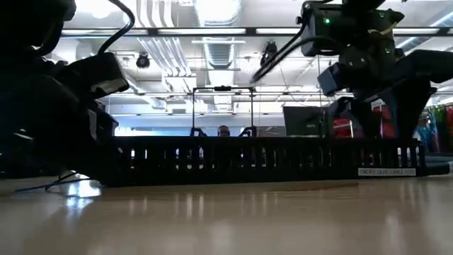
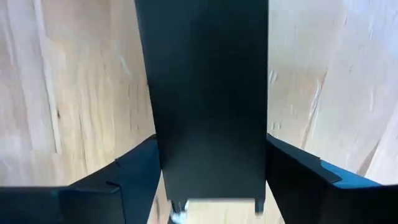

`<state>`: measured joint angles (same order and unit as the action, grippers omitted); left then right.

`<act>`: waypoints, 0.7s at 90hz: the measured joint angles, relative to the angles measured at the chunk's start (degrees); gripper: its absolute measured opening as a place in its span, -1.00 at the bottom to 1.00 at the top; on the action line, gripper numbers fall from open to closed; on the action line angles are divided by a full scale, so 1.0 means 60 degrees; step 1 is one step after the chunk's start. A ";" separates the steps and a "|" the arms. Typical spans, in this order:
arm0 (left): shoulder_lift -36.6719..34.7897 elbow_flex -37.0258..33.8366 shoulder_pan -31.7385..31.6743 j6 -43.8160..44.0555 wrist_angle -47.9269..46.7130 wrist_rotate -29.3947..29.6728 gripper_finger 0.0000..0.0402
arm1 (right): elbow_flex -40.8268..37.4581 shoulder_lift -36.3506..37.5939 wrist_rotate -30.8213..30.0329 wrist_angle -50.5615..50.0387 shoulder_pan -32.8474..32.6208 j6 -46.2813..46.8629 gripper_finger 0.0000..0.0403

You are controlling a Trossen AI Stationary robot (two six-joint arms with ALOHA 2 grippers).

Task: Ziptie cables
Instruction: Close the black cable duct

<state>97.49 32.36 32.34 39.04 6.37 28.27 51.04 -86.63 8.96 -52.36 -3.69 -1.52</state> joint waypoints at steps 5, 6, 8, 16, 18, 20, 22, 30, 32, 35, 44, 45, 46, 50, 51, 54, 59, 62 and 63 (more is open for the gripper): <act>0.0000 0.0000 0.0000 0.0010 0.0000 -0.0007 0.09 | -0.0012 0.0040 -0.0019 -0.0143 -0.0003 -0.0007 0.22; 0.0000 0.0000 0.0000 0.0012 0.0000 -0.0007 0.09 | -0.0015 0.0044 -0.0021 -0.0158 -0.0003 -0.0019 0.22; 0.0000 0.0000 0.0000 0.0012 0.0000 -0.0007 0.09 | -0.0022 0.0048 -0.0023 -0.0183 -0.0003 -0.0042 0.21; 0.0000 0.0000 0.0000 0.0016 0.0000 -0.0018 0.10 | -0.0090 0.0057 -0.0021 -0.0212 -0.0003 -0.0104 0.17; 0.0000 0.0000 0.0000 0.0016 0.0000 -0.0018 0.10 | -0.0109 0.0065 -0.0019 -0.0185 -0.0003 -0.0106 0.16; 0.0000 0.0000 0.0000 0.0016 0.0000 -0.0018 0.10 | -0.0115 0.0070 -0.0019 -0.0170 -0.0003 -0.0106 0.15; 0.0000 0.0000 -0.0005 0.0016 0.0000 -0.0018 0.10 | -0.0119 0.0073 -0.0018 -0.0163 -0.0003 -0.0105 0.15; 0.0000 0.0000 -0.0018 0.0016 0.0000 -0.0029 0.09 | -0.0128 0.0074 -0.0005 -0.0119 -0.0003 -0.0065 0.15; 0.0000 0.0000 -0.0018 0.0016 0.0000 -0.0029 0.09 | -0.0126 0.0080 -0.0005 -0.0121 -0.0003 -0.0034 0.16; 0.0000 0.0000 -0.0018 0.0016 0.0000 -0.0033 0.09 | -0.0126 0.0102 -0.0010 -0.0125 -0.0003 0.0038 0.19; 0.0000 0.0000 -0.0018 0.0014 -0.0027 -0.0036 0.13 | -0.0151 0.0214 -0.0016 -0.0505 -0.0003 0.0391 0.30; 0.0000 0.0000 -0.0018 0.0018 -0.0038 -0.0036 0.13 | -0.0168 0.0234 -0.0014 -0.0610 -0.0003 0.0410 0.31; 0.0000 0.0000 -0.0015 0.0023 -0.0044 -0.0036 0.13 | -0.0184 0.0254 -0.0011 -0.0713 -0.0002 0.0428 0.32; 0.0000 0.0000 -0.0015 0.0088 -0.0047 -0.0029 0.13 | -0.0199 0.0314 0.0003 -0.1115 -0.0002 0.0476 0.37; 0.0000 0.0000 -0.0015 0.0100 -0.0047 -0.0029 0.13 | -0.0199 0.0329 0.0002 -0.1165 -0.0003 0.0469 0.38; 0.0000 0.0000 -0.0015 0.0103 -0.0051 -0.0029 0.13 | -0.0202 0.0377 0.0010 -0.1204 -0.0003 0.0424 0.41; 0.0000 0.0000 -0.0018 0.0096 -0.0051 -0.0029 0.12 | -0.0317 0.0458 0.0010 -0.1194 -0.0007 0.0400 0.45; 0.0000 0.0000 -0.0022 0.0079 -0.0051 -0.0029 0.11 | -0.0392 0.0482 0.0006 -0.1152 -0.0006 0.0420 0.47; 0.0000 0.0000 -0.0022 0.0070 -0.0051 -0.0029 0.11 | -0.0410 0.0484 0.0006 -0.1128 -0.0004 0.0426 0.47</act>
<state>97.49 32.36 32.21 39.46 6.07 28.10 48.58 -83.73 8.99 -59.13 -3.71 1.04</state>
